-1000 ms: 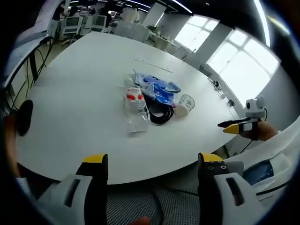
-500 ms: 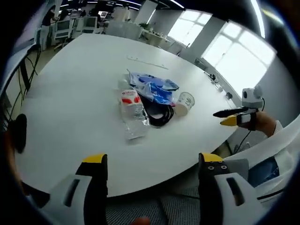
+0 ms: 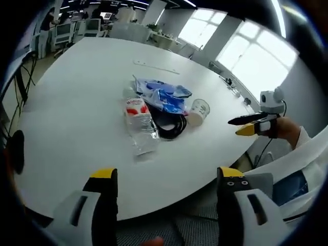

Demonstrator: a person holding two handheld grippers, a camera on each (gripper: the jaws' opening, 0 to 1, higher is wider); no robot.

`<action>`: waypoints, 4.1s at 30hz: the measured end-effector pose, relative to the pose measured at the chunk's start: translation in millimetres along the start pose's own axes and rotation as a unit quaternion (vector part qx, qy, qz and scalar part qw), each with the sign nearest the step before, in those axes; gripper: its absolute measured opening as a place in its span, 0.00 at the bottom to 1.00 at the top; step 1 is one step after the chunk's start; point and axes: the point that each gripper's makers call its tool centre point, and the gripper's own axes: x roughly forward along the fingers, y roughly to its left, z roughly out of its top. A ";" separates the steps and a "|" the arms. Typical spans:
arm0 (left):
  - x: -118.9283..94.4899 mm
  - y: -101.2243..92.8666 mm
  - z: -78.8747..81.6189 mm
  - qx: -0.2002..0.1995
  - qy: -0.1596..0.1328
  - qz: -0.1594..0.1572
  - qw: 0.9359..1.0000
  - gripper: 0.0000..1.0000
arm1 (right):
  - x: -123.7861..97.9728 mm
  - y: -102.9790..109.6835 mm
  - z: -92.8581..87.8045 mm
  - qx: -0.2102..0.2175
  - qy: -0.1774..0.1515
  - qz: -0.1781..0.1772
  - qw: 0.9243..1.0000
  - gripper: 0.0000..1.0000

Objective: Arrange the tabletop items into an orderly group along one side of the table until the central work area is clear of visible clutter.

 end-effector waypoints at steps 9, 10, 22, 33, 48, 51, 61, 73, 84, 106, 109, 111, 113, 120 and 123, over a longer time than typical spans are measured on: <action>-2.7 5.7 5.8 0.020 -0.039 0.016 0.999 0.80 | 4.2 2.7 -3.6 -0.002 0.006 0.002 1.000 0.64; -2.6 6.0 4.4 0.017 -0.039 0.016 0.999 0.80 | 4.7 2.8 -4.2 -0.003 0.007 0.002 1.000 0.64; 8.7 10.9 10.1 -0.010 -0.045 0.027 0.999 0.77 | 5.4 8.1 -23.1 0.001 0.013 0.002 1.000 0.61; 35.7 14.4 32.1 -0.022 -0.035 0.029 0.999 0.75 | -0.2 8.1 -33.1 0.024 0.000 0.002 1.000 0.60; 73.3 22.9 49.5 -0.047 -0.002 0.037 0.998 0.72 | -5.8 9.2 -58.4 0.075 -0.011 0.005 0.997 0.59; 81.1 24.6 50.8 -0.048 0.007 0.041 0.998 0.71 | -6.2 9.0 -62.0 0.082 -0.013 0.005 0.997 0.58; 100.4 32.7 51.9 -0.061 0.027 0.063 0.996 0.70 | -14.5 0.0 -67.0 0.106 -0.028 -0.009 0.994 0.57; 119.4 46.9 51.6 -0.101 0.028 0.088 0.991 0.67 | -40.7 -10.6 -84.6 0.167 -0.067 -0.051 0.982 0.54; 128.9 55.6 59.5 -0.132 0.003 0.097 0.986 0.56 | -51.4 -3.4 -101.4 0.196 -0.065 -0.070 0.976 0.53; 133.4 64.2 54.3 -0.114 0.019 0.206 0.972 0.49 | -49.2 -0.7 -99.5 0.186 -0.056 -0.060 0.979 0.51; 131.7 67.2 53.4 -0.096 0.011 0.214 0.972 0.44 | -51.2 -2.9 -103.2 0.189 -0.053 -0.063 0.979 0.51; 130.8 68.4 54.5 -0.095 0.004 0.213 0.972 0.44 | -51.7 -4.8 -105.4 0.191 -0.052 -0.064 0.978 0.51; 129.6 69.7 55.9 -0.104 -0.007 0.205 0.973 0.43 | -51.2 -6.4 -107.2 0.192 -0.050 -0.066 0.978 0.50; 120.2 71.7 55.9 -0.169 -0.041 0.157 0.972 0.38 | -44.2 -3.4 -103.5 0.183 -0.042 -0.058 0.980 0.50; 116.0 70.7 56.2 -0.211 -0.060 0.134 0.966 0.36 | -40.5 -1.4 -98.1 0.178 -0.042 -0.053 0.982 0.50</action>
